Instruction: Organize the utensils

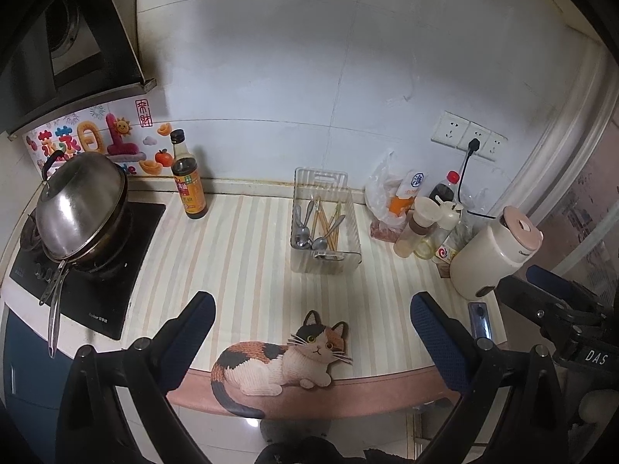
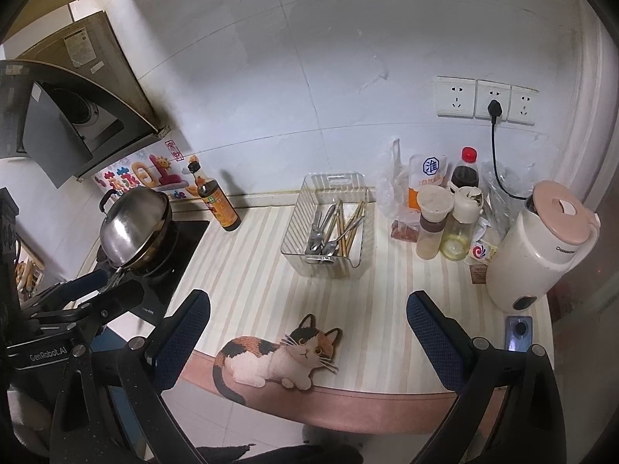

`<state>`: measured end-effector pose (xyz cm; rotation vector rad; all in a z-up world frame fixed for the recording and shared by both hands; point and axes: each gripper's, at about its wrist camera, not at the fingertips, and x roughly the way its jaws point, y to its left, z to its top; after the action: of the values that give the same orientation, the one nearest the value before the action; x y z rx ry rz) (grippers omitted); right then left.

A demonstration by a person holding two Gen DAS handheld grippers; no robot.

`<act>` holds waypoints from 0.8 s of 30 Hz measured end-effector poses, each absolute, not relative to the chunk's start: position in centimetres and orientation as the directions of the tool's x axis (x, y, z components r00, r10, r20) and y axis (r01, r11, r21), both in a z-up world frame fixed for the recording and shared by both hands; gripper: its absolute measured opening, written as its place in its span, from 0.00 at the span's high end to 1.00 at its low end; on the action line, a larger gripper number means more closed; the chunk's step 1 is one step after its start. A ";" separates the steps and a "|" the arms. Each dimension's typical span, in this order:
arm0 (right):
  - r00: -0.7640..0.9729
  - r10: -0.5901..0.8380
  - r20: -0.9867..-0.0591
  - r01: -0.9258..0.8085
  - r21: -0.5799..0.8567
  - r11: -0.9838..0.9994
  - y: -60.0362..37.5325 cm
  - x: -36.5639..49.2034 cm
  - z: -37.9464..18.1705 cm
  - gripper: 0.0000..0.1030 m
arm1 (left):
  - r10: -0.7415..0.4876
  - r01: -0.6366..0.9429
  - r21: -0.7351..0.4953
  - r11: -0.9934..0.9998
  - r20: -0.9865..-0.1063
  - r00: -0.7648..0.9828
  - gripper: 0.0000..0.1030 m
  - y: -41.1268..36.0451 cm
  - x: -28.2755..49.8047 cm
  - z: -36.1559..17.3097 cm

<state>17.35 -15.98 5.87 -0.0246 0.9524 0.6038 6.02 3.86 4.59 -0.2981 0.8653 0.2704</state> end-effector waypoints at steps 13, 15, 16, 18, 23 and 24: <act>0.408 0.486 -0.773 -0.525 0.237 0.817 -15.5 17.9 5.7 0.00 | 0.103 -0.341 -0.152 0.928 -0.774 0.625 0.00 4.1 6.1 4.6; 0.408 0.487 -0.772 -0.526 0.236 0.817 -15.5 18.0 5.7 0.00 | 0.102 -0.341 -0.153 0.927 -0.774 0.625 0.00 4.1 6.1 4.6; 0.407 0.487 -0.772 -0.529 0.236 0.816 -15.5 18.0 5.7 0.00 | 0.102 -0.342 -0.153 0.927 -0.774 0.624 0.00 4.1 6.1 4.6; 0.408 0.486 -0.773 -0.532 0.231 0.814 -15.5 18.1 5.8 0.00 | 0.104 -0.341 -0.150 0.928 -0.774 0.625 0.00 4.1 6.1 4.6; 0.404 0.485 -0.775 -0.538 0.227 0.812 -15.4 18.2 5.7 0.00 | 0.099 -0.336 -0.152 0.930 -0.774 0.625 0.00 4.2 6.2 4.6; 0.402 0.486 -0.776 -0.539 0.228 0.811 -15.4 18.3 5.7 0.00 | 0.097 -0.335 -0.154 0.930 -0.774 0.625 0.00 4.2 6.2 4.6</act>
<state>18.27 -15.38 5.72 -0.0624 0.9585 0.6479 6.16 4.20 4.59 -0.2971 0.8629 0.2524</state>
